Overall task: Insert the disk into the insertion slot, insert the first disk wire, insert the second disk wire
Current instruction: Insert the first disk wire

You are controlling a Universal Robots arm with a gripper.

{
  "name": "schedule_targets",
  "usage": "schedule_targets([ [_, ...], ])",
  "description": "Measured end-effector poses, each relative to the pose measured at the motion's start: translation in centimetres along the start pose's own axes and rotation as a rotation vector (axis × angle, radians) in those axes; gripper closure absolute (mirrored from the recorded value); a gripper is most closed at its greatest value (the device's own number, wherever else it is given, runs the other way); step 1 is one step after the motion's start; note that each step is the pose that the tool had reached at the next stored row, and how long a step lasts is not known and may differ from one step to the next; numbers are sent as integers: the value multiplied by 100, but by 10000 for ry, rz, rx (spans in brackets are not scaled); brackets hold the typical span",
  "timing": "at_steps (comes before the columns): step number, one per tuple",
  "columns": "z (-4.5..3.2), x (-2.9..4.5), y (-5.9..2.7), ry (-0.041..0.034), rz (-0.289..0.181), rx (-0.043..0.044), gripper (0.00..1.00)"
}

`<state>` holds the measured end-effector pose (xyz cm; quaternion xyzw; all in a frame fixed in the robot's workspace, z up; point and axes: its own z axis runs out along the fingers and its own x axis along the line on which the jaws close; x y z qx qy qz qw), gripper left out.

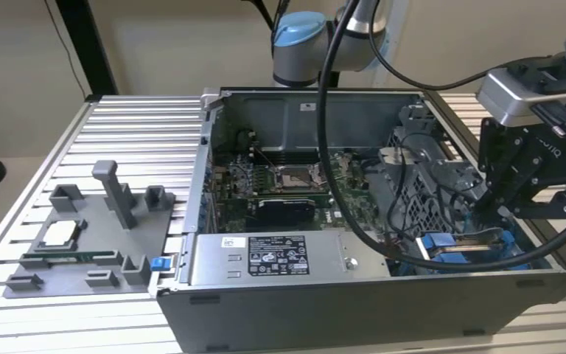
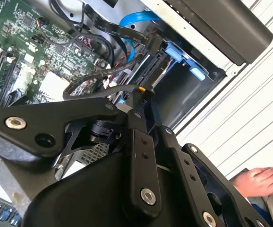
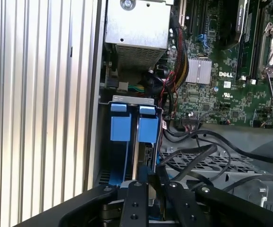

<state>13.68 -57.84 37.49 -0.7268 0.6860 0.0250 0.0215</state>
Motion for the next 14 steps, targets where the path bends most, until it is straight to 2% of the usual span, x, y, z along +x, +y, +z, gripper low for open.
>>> schedule_targets([
  [6,5,9,-4,0,0,-1,100],
  [14,21,56,-23,-1,1,-4,100],
])
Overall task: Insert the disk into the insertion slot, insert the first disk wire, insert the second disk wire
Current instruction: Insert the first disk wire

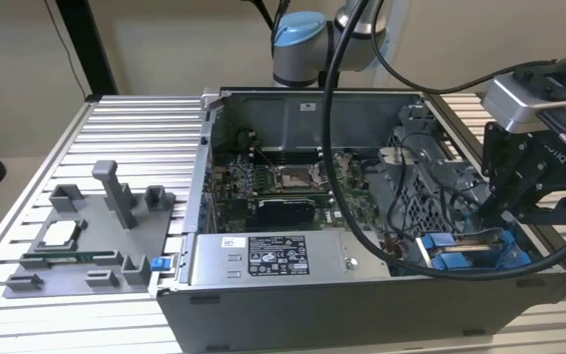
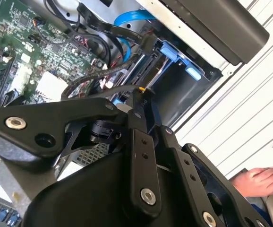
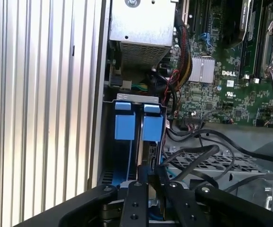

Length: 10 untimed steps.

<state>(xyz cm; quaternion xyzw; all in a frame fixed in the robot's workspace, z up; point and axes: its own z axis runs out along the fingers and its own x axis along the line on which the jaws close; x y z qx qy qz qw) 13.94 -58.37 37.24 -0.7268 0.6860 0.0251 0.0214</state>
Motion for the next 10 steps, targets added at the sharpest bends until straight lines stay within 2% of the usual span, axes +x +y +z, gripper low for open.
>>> schedule_targets([
  [5,21,13,-5,3,0,-1,100],
  [10,74,17,-9,0,0,0,100],
])
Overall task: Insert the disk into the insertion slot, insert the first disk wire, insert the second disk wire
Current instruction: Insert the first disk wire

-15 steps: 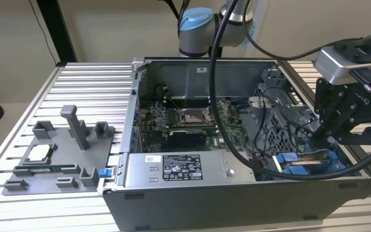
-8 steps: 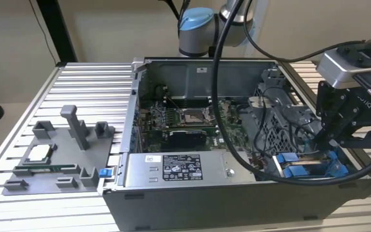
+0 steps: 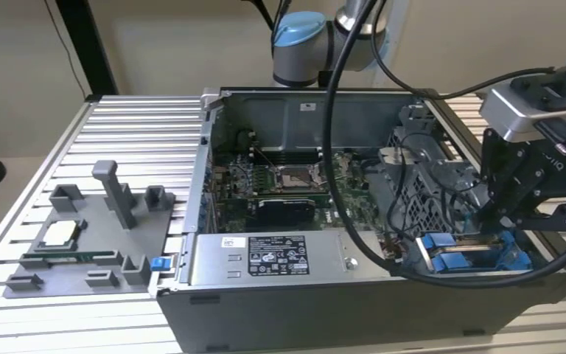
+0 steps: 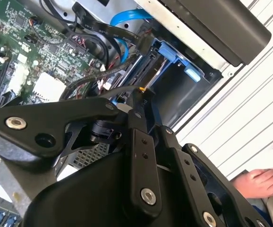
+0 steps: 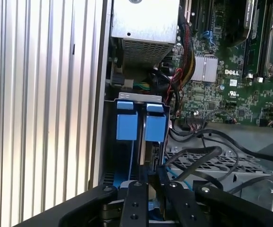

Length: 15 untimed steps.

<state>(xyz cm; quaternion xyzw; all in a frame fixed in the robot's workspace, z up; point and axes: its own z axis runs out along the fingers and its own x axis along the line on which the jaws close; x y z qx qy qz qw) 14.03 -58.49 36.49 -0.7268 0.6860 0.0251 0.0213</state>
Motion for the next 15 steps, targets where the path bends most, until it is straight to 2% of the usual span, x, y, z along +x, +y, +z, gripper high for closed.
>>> schedule_targets([
  [5,34,3,-19,-24,5,2,100],
  [15,113,9,-31,-183,181,35,100],
])
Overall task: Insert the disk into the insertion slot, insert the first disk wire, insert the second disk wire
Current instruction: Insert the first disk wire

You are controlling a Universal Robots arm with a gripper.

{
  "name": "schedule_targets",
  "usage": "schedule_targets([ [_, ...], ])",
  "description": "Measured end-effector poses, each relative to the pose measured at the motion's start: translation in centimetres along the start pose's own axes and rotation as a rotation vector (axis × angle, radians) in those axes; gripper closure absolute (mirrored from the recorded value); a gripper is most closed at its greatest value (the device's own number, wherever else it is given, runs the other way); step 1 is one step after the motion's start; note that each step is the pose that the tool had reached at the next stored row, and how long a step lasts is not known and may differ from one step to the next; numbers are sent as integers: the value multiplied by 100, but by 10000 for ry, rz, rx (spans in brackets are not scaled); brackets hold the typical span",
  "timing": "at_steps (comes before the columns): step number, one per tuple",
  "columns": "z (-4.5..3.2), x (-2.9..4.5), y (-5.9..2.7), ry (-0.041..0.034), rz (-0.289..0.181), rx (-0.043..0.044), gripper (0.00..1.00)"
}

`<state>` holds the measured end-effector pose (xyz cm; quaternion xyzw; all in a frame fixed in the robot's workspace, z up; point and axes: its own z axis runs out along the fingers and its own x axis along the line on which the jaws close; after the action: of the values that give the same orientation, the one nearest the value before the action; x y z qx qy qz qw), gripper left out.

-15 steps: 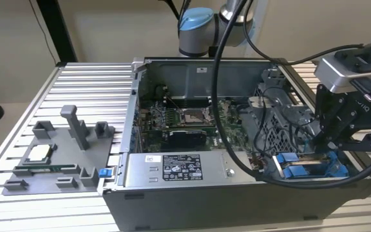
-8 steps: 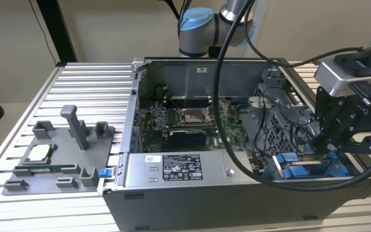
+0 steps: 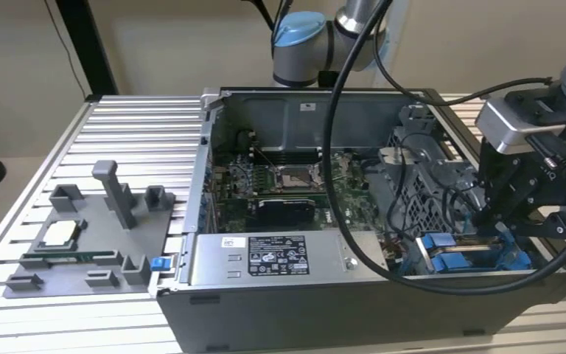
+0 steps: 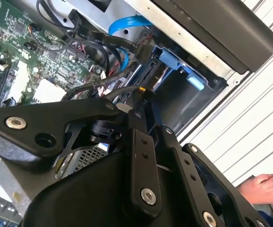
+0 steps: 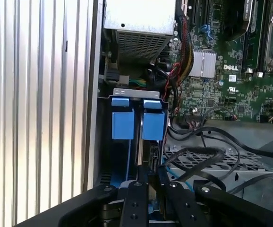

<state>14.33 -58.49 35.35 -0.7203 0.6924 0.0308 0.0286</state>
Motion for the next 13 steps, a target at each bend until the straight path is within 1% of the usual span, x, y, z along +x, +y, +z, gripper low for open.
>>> schedule_targets([
  [8,7,1,-1,-2,25,11,100],
  [13,19,-8,-2,-2,19,62,100],
])
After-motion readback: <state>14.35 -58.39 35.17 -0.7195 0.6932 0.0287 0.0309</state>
